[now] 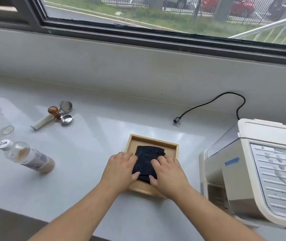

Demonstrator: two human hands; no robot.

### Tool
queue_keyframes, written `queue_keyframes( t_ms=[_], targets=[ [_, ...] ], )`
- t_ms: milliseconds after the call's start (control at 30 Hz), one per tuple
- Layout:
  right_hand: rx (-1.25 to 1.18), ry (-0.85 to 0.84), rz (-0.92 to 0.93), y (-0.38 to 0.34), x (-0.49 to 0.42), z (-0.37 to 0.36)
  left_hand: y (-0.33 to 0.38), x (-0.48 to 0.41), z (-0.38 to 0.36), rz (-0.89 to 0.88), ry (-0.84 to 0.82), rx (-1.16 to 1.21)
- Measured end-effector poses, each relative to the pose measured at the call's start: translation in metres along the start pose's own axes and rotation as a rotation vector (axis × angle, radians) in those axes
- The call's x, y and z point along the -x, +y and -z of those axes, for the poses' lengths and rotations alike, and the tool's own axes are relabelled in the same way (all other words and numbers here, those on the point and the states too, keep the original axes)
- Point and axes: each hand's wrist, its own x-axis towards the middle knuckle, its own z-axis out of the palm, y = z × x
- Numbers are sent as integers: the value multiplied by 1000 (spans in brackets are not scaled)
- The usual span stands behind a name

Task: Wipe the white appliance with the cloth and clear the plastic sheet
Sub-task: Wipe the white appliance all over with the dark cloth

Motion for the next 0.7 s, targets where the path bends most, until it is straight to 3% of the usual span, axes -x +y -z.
queue_keyframes(
  t_ms=[333,700],
  targets=[
    [59,-76,-31,-1,-5,-24,2,-3,-18,-22,-90,-92],
    [51,-21,-7,0,-9,-26,8,-2,-23,-27,-91,-69]
  ],
)
